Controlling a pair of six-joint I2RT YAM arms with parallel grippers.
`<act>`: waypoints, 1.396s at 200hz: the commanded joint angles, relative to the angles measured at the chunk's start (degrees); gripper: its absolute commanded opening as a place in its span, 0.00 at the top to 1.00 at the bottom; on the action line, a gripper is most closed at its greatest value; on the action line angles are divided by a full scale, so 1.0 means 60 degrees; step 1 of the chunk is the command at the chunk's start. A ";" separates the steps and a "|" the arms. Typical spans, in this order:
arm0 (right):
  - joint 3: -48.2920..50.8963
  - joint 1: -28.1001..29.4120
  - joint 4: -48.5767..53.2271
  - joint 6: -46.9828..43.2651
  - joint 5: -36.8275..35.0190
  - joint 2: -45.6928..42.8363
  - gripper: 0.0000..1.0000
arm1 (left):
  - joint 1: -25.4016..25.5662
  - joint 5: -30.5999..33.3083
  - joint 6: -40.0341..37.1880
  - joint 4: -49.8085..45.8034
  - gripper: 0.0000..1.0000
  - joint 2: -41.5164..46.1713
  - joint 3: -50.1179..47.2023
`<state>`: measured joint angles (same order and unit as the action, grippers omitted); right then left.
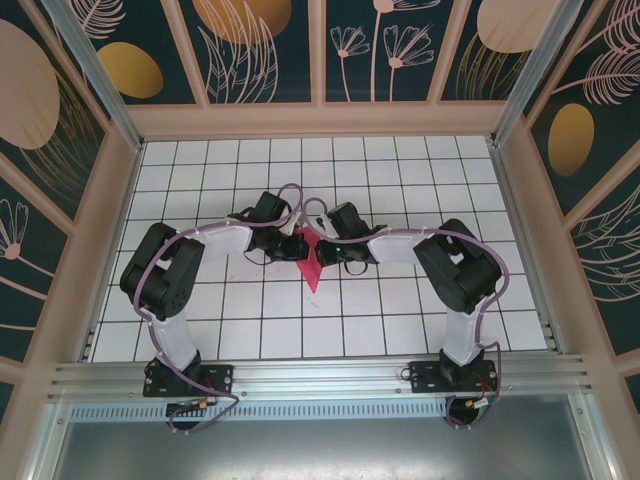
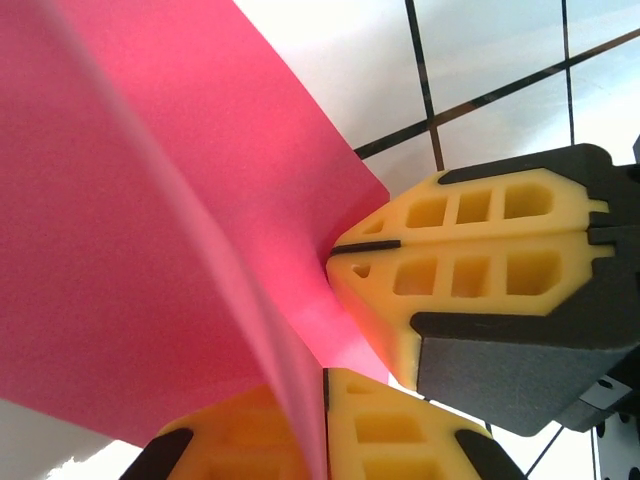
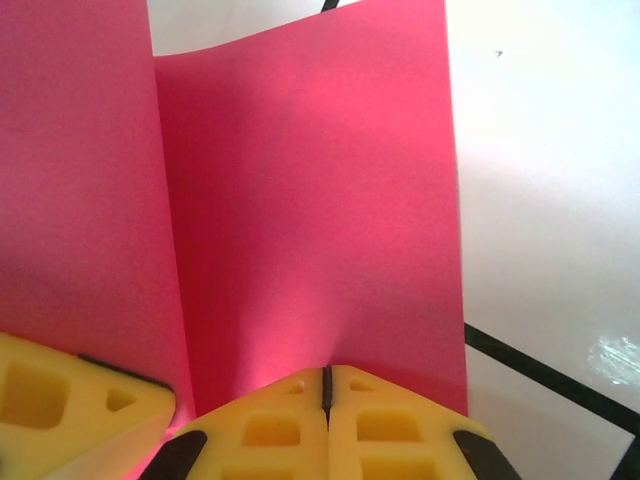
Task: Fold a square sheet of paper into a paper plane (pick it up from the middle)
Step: Fourth fold the wing at the center of the table.
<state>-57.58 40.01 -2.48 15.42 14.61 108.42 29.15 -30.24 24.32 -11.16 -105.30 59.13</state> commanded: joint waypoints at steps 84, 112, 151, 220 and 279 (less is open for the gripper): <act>0.3093 -0.0067 -0.3002 0.1395 0.0302 -0.2633 0.82 | -0.0068 -0.0185 0.0737 0.0566 0.89 -0.0032 -0.0098; 0.3649 0.0624 -0.3750 0.1619 -0.0385 -0.2930 0.80 | -0.0068 -0.0297 0.0756 0.0625 0.89 -0.0036 -0.0077; 0.3639 0.1032 -0.4299 0.1782 -0.0586 -0.2529 0.79 | -0.0068 -0.0410 0.0796 0.0644 0.89 -0.0057 -0.0085; 0.3858 0.1328 -0.4518 0.1889 -0.0204 -0.2406 0.78 | -0.0068 -0.0404 0.0767 0.0596 0.89 -0.0016 -0.0038; 0.3644 0.1418 -0.4304 0.1854 -0.0255 -0.2043 0.77 | -0.0068 -0.0428 0.0739 0.0541 0.89 0.0015 0.0008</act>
<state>-34.98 48.03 -27.66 26.06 13.32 94.61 29.15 -31.33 28.62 -8.56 -105.30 58.81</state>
